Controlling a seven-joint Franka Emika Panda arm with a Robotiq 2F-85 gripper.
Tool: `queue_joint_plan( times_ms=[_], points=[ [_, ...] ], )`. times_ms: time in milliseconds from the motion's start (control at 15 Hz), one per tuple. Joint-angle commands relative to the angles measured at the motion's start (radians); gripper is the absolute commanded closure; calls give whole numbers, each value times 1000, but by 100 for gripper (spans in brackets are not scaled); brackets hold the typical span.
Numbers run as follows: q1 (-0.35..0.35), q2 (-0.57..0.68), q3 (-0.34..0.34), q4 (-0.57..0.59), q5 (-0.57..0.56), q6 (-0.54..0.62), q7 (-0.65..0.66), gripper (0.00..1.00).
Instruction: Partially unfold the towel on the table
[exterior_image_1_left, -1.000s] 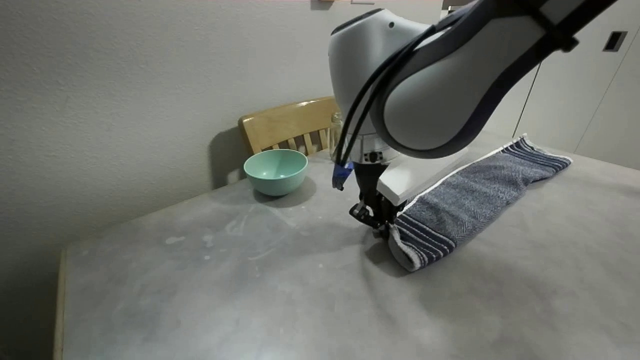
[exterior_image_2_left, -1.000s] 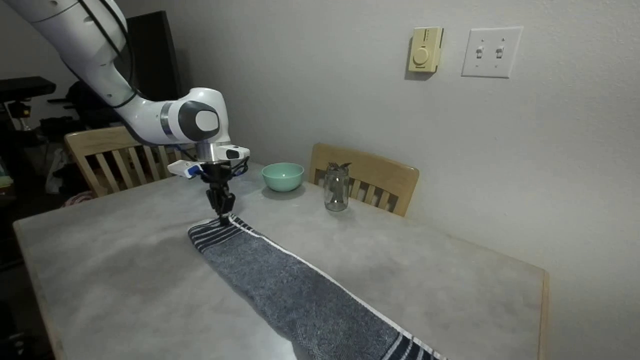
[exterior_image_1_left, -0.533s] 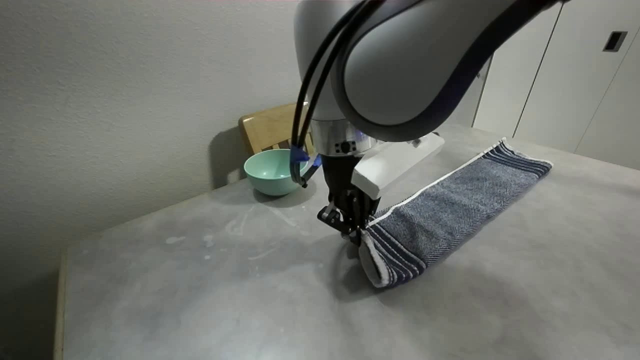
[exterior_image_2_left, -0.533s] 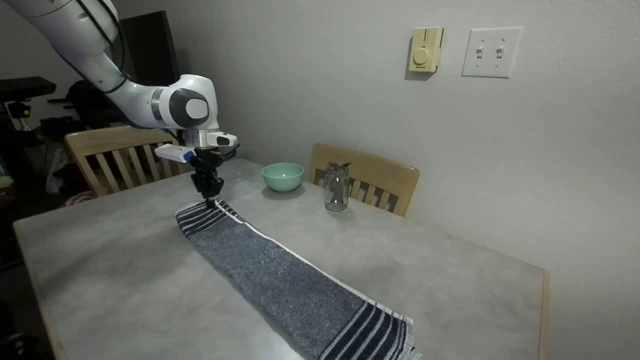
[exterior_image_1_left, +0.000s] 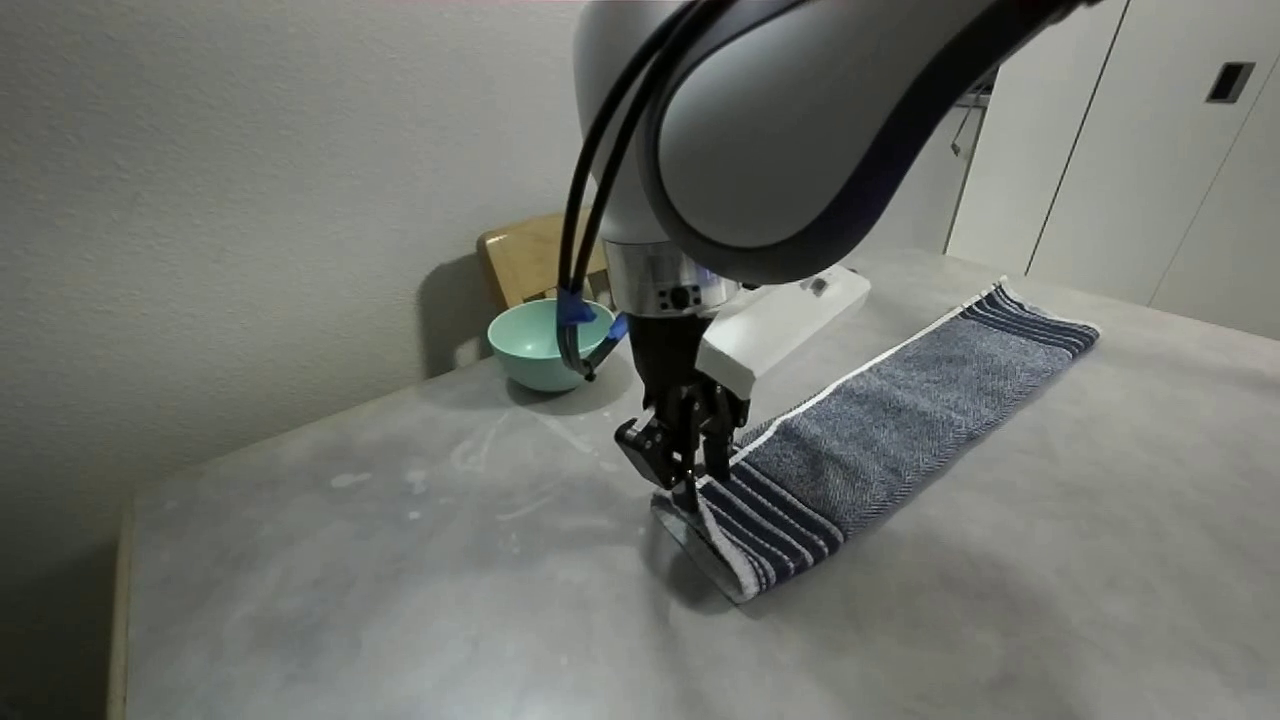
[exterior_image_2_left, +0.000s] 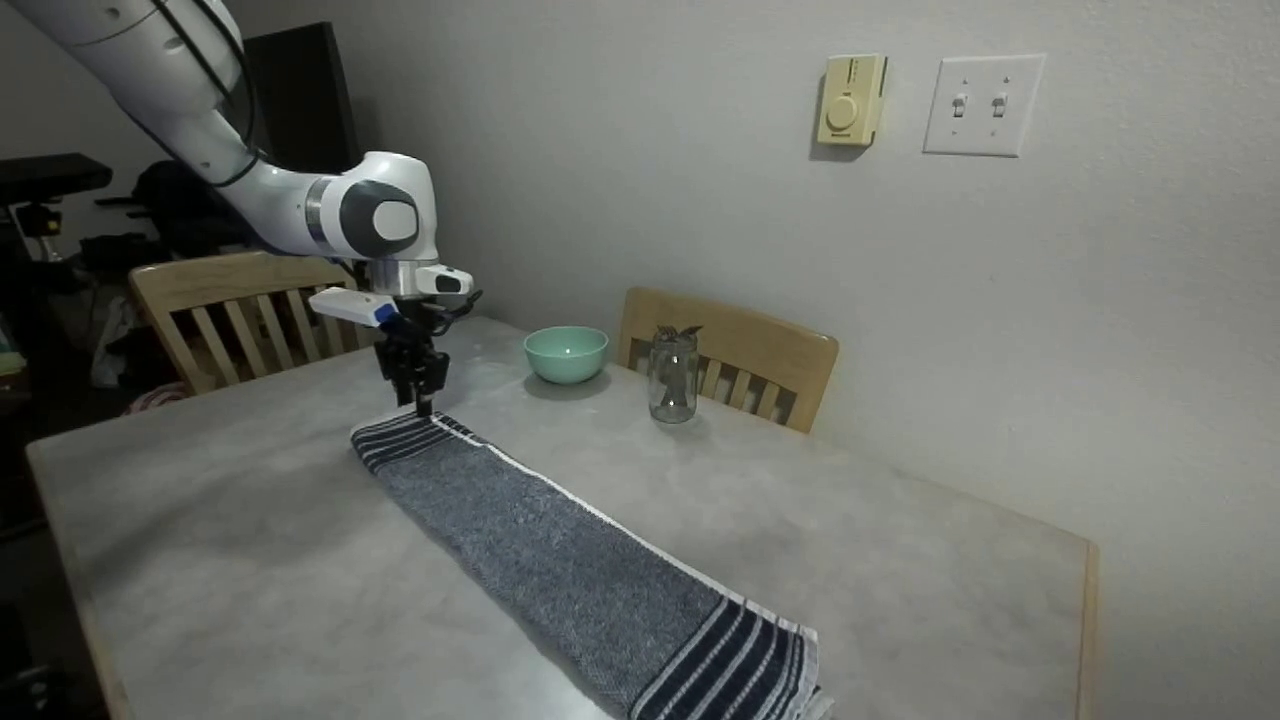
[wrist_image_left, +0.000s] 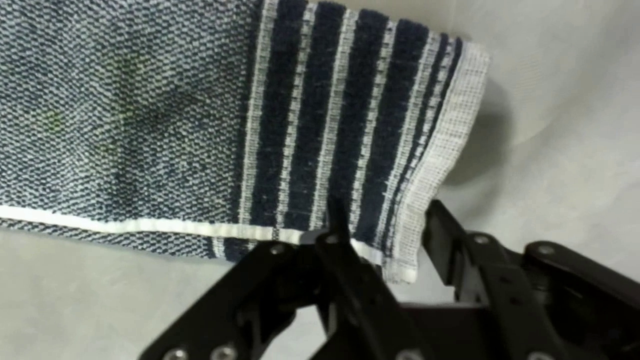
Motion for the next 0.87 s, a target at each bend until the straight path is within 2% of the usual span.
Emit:
queue_joint_plan(
  times_ms=[0, 133, 267, 533, 600, 800],
  points=[
    [-20, -15, 15, 3, 19, -17, -47, 25],
    [-23, -37, 8, -13, 16, -13, -43, 11],
    [-28, -59, 3, -28, 14, -8, -37, 1],
    [-43, -108, -2, -52, 14, -3, -31, 0],
    [-26, -57, -6, -1, 2, -2, -12, 0],
    [-26, -59, -7, 1, 2, -2, -11, 0]
  ],
)
